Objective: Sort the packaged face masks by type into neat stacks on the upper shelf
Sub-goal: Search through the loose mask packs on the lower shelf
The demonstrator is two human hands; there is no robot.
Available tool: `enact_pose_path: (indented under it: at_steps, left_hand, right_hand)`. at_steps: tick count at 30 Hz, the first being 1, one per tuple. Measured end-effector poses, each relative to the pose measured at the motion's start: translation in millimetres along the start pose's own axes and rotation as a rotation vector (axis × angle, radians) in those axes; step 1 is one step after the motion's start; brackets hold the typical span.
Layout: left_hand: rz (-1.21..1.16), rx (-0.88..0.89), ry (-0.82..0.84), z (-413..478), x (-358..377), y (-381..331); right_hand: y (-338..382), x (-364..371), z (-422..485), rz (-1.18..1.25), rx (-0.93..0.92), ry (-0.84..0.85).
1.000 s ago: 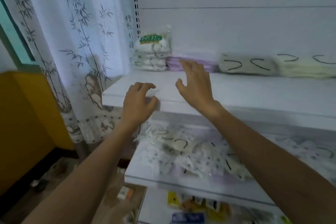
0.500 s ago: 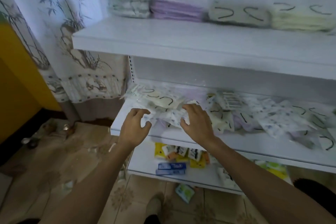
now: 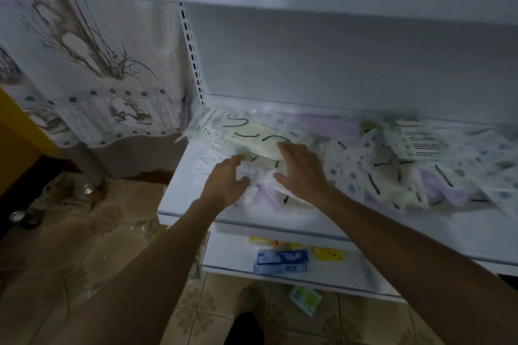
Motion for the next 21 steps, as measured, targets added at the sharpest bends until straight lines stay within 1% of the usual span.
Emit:
enact_pose_path:
  at_steps: [3, 4, 8, 10, 12, 15, 18, 20, 21]
  left_hand:
    - [-0.23, -0.088, -0.011, 24, 5, 2]
    - [-0.275, -0.089, -0.015, 31, 5, 1]
    - [-0.23, -0.041, -0.041, 55, 0, -1]
    - [-0.23, -0.085, -0.061, 64, -3, 3]
    - [-0.27, -0.134, -0.075, 70, -4, 8]
    - [-0.294, -0.125, -0.084, 77, -1, 10]
    - [-0.366, -0.154, -0.154, 82, -2, 12]
    - [-0.523, -0.225, -0.228, 82, -3, 16]
    - [-0.632, -0.274, -0.259, 79, -4, 18]
  right_hand:
    - [7, 5, 32, 0.026, -0.032, 0.002]
    - [8, 8, 42, 0.023, -0.038, 0.02]
    - [1, 20, 68, -0.083, 0.03, 0.171]
    - [-8, 25, 74, -0.141, 0.072, 0.198]
    - [-15, 28, 78, -0.15, 0.101, 0.199]
    - [-22, 29, 81, -0.035, 0.149, 0.222]
    - [-32, 24, 79, 0.196, 0.205, 0.211]
    - [-35, 17, 75, 0.285, 0.19, 0.179]
    - [-34, 13, 71, 0.277, 0.158, 0.193]
Point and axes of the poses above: each hand's wrist, its own z-axis towards the middle knuckle, its own x-axis out of the palm, y = z × x, the point moved 5 cm from there along z, towards the middle knuckle
